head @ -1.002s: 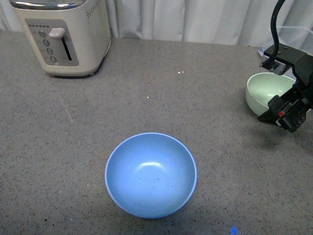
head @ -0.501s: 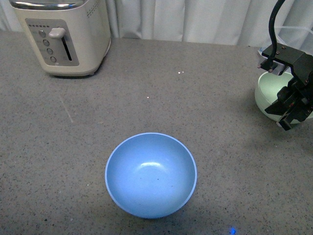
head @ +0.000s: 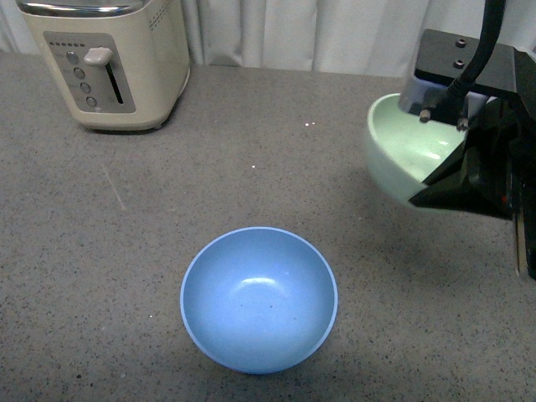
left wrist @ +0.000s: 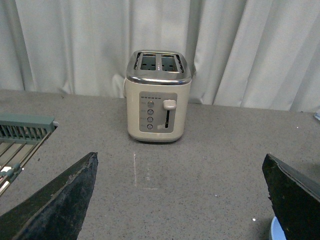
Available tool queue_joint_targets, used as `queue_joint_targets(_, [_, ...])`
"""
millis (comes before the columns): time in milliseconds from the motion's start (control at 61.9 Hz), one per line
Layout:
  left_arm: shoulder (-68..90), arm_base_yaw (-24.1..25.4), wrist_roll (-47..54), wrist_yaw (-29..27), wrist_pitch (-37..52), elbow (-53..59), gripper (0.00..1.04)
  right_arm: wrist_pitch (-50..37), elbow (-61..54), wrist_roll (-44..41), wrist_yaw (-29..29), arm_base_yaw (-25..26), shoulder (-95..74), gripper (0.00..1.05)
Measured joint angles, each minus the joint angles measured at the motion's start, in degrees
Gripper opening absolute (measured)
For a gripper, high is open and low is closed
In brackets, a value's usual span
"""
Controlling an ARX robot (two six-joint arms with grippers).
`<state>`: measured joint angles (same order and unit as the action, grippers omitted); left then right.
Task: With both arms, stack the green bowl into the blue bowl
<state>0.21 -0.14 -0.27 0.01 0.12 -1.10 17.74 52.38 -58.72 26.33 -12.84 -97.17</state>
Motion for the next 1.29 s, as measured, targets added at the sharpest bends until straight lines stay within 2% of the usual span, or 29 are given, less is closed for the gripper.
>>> queue_joint_targets(113, [0.0,0.0,0.0,0.0,0.0,0.0,0.98,2.1,-4.2,-3.0,1.9,-6.7,5.8,0.02])
queue_joint_targets(242, [0.0,0.0,0.0,0.0,0.0,0.0,0.98,1.5,-7.0,-2.6,2.5,-12.1,7.5,0.02])
queue_joint_targets(501, [0.0,0.0,0.0,0.0,0.0,0.0,0.98,-1.4,-7.0,0.5,2.0,-18.7,5.8,0.02])
queue_joint_targets(776, [0.0,0.0,0.0,0.0,0.0,0.0,0.98,-4.2,-6.0,2.6,0.0,-22.6,1.4,0.02])
queue_joint_targets(1115, [0.0,0.0,0.0,0.0,0.0,0.0,0.98,-5.9,-6.0,4.3,-0.5,-23.8,0.2,0.02])
queue_joint_targets(1147, [0.0,0.0,0.0,0.0,0.0,0.0,0.98,-5.9,-6.0,4.3,-0.7,-23.8,0.2,0.05])
queue_joint_targets(1293, [0.0,0.0,0.0,0.0,0.0,0.0,0.98,-6.2,-6.1,10.4,0.9,-23.3,0.2,0.37])
